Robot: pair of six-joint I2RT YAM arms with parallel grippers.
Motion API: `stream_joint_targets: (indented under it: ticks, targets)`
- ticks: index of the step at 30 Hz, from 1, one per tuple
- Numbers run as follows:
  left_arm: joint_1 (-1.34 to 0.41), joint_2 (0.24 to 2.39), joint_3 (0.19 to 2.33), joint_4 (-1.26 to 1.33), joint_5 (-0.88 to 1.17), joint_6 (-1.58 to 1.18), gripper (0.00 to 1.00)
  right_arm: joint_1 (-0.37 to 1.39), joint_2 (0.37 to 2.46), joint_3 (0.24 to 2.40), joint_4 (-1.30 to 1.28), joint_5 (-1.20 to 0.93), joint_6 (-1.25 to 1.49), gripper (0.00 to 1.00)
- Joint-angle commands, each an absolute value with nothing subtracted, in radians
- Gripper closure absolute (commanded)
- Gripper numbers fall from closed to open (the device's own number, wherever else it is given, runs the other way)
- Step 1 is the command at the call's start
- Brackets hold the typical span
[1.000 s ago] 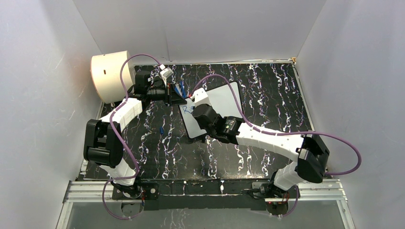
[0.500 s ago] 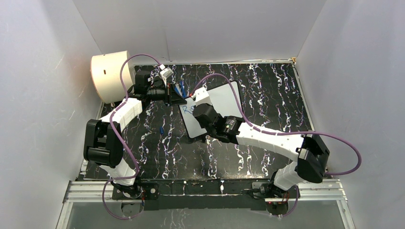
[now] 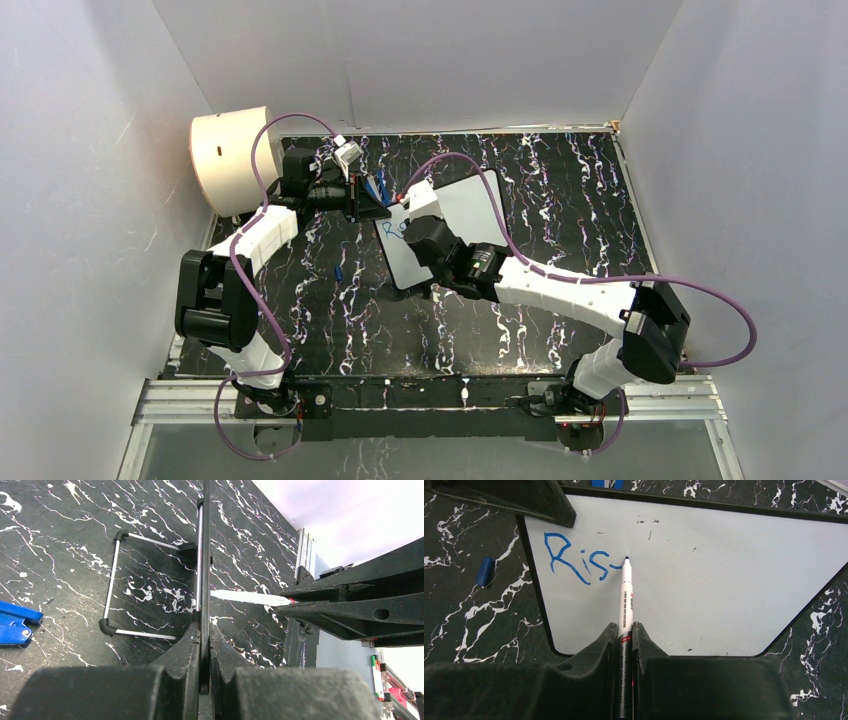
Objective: Write a sentence on the whiteboard
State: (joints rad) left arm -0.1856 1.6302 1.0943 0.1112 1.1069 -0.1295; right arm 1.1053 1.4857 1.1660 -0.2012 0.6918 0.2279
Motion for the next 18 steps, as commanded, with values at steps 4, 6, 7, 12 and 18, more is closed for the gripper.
stream_joint_targets:
  ticks: [4,6,7,12,18]
  targets:
    - [-0.19,1.578,1.102,0.1,1.135,-0.129,1.0,1.094,1.474,1.172,-0.105,0.675,0.21,1.0]
    - [-0.189,1.578,1.102,0.1,1.135,-0.129,1.0,1.094,1.475,1.173,-0.105,0.671,0.207,1.0]
    - [-0.19,1.578,1.102,0.1,1.136,-0.129,1.0,1.094,1.475,1.173,-0.104,0.668,0.207,1.0]
    - [-0.189,1.578,1.102,0.1,1.133,-0.129,1.0,1.094,1.478,1.177,-0.115,0.649,0.207,1.0]
    - [-0.19,1.577,1.101,0.1,1.133,-0.13,1.0,1.094,1.48,1.184,-0.153,0.621,0.213,1.0]
